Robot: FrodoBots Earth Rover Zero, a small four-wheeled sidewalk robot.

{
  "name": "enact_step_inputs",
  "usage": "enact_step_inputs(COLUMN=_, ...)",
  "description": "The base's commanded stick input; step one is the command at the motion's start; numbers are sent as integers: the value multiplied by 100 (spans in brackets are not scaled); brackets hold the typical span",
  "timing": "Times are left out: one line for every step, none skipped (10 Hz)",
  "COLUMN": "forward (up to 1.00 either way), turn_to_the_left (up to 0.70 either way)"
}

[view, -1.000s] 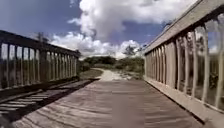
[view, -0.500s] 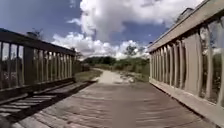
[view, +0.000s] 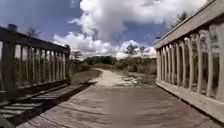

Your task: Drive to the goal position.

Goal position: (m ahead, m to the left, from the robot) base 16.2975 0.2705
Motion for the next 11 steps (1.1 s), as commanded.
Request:
enact_step_inputs(forward=85, turn_to_the_left=0)
enact_step_inputs(forward=85, turn_to_the_left=0)
enact_step_inputs(forward=85, turn_to_the_left=0)
enact_step_inputs(forward=85, turn_to_the_left=0)
enact_step_inputs(forward=85, turn_to_the_left=0)
enact_step_inputs(forward=85, turn_to_the_left=0)
enact_step_inputs(forward=85, turn_to_the_left=0)
enact_step_inputs(forward=85, turn_to_the_left=0)
enact_step_inputs(forward=85, turn_to_the_left=-12)
enact_step_inputs(forward=85, turn_to_the_left=-34)
enact_step_inputs(forward=85, turn_to_the_left=0)
